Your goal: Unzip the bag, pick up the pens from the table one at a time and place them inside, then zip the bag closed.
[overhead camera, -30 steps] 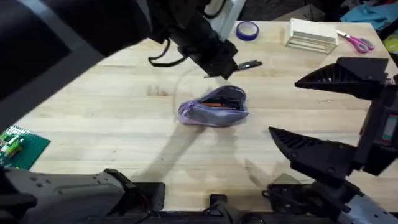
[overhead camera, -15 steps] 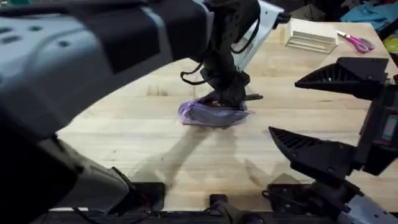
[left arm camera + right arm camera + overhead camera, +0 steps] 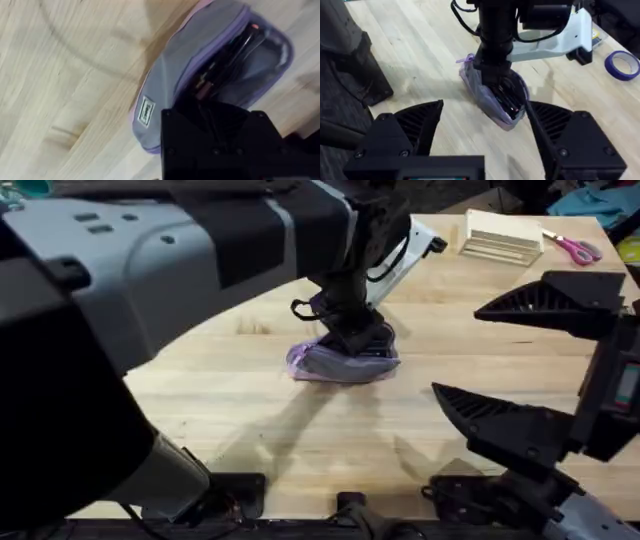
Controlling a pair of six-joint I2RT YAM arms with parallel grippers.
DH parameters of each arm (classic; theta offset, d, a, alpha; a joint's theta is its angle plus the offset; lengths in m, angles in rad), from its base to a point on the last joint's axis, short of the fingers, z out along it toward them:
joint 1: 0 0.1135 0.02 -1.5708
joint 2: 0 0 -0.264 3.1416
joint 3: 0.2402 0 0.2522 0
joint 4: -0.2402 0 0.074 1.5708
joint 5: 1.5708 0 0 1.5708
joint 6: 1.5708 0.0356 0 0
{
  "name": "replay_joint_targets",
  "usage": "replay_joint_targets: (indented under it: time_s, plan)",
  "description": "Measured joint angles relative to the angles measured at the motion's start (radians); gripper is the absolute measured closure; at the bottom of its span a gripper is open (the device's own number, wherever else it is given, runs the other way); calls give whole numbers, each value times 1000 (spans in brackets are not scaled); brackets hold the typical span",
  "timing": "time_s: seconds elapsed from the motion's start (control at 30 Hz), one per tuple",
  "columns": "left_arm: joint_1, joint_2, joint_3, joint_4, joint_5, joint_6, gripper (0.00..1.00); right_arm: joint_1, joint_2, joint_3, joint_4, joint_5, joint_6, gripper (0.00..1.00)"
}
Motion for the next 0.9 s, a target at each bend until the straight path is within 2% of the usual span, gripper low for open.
replay_joint_targets:
  time_s: [0.23,0.27,0.3,0.4,0.47,0.53,0.77,0.9]
  plan:
    - [0,0,0,-41,-45,12,956,0,0,0,0,0,0,3]
    - [0,0,0,-41,-46,16,928,0,0,0,0,0,0,3]
    - [0,0,0,-40,-47,21,825,0,0,0,0,0,0,3]
    - [0,0,0,-22,-46,20,343,0,0,0,0,0,0,3]
    - [0,0,0,-19,-46,18,57,0,0,0,0,0,0,3]
    - [0,0,0,-19,-46,19,12,0,0,0,0,0,0,3]
    - [0,-5,0,-30,-46,20,9,0,0,0,0,0,0,3]
    - [3,-49,0,-47,-45,23,9,0,0,0,0,0,0,3]
